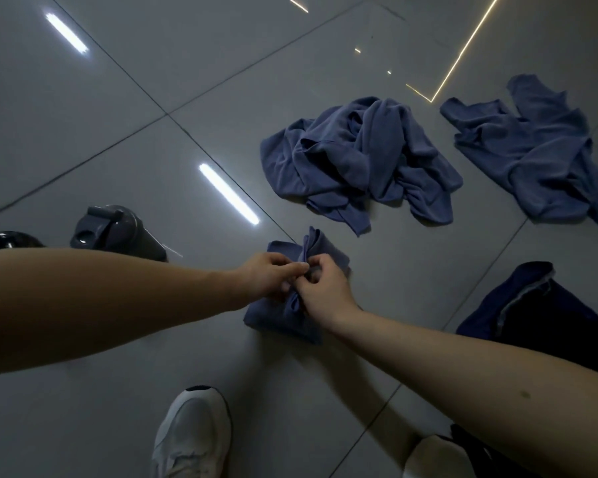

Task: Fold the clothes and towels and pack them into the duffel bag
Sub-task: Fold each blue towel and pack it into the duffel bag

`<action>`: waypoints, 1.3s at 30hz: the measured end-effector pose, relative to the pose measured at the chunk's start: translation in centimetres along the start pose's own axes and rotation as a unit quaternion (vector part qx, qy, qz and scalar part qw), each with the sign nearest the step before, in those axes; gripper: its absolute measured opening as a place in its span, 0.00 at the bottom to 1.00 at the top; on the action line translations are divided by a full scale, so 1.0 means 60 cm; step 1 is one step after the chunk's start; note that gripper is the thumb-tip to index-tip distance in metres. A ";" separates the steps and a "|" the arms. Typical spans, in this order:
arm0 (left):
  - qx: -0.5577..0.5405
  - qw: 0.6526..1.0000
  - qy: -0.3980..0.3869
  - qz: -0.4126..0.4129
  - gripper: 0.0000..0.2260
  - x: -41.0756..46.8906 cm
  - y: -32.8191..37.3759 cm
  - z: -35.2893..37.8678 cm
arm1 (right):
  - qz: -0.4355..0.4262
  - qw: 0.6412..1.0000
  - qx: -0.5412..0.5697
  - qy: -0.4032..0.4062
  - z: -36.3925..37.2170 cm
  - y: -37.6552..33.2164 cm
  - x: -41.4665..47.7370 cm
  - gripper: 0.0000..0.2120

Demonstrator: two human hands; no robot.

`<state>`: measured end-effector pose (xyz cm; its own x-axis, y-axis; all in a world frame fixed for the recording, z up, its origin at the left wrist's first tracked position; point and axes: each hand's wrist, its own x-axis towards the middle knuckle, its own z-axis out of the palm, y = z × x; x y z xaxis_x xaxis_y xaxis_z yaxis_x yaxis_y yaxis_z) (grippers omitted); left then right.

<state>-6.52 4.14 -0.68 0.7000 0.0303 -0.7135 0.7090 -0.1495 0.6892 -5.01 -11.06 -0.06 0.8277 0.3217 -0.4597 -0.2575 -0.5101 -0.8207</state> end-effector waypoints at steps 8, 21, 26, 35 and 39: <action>0.123 0.989 0.083 0.022 0.12 0.010 -0.018 -0.027 | 0.002 0.999 -0.031 -0.028 0.048 -0.001 0.008 0.11; 0.225 0.964 0.139 0.004 0.12 0.021 -0.051 -0.032 | -0.014 0.990 -0.116 -0.076 0.067 0.026 0.013 0.18; 0.245 0.958 0.151 -0.018 0.14 0.029 -0.057 -0.030 | -0.018 0.989 -0.142 -0.038 0.053 0.035 0.014 0.17; 0.258 0.943 0.210 -0.019 0.06 0.027 -0.065 -0.026 | 0.132 0.970 -0.165 0.119 0.013 0.052 0.024 0.17; 0.216 0.953 0.214 0.001 0.10 0.019 -0.061 -0.028 | 0.159 0.976 -0.101 0.110 0.019 0.057 0.030 0.17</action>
<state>-8.17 6.40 -3.79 0.7378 0.4156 -0.5319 0.6708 -0.5395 0.5089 -4.98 -11.32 -4.08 0.8153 -0.0459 -0.5773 -0.4331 -0.7100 -0.5553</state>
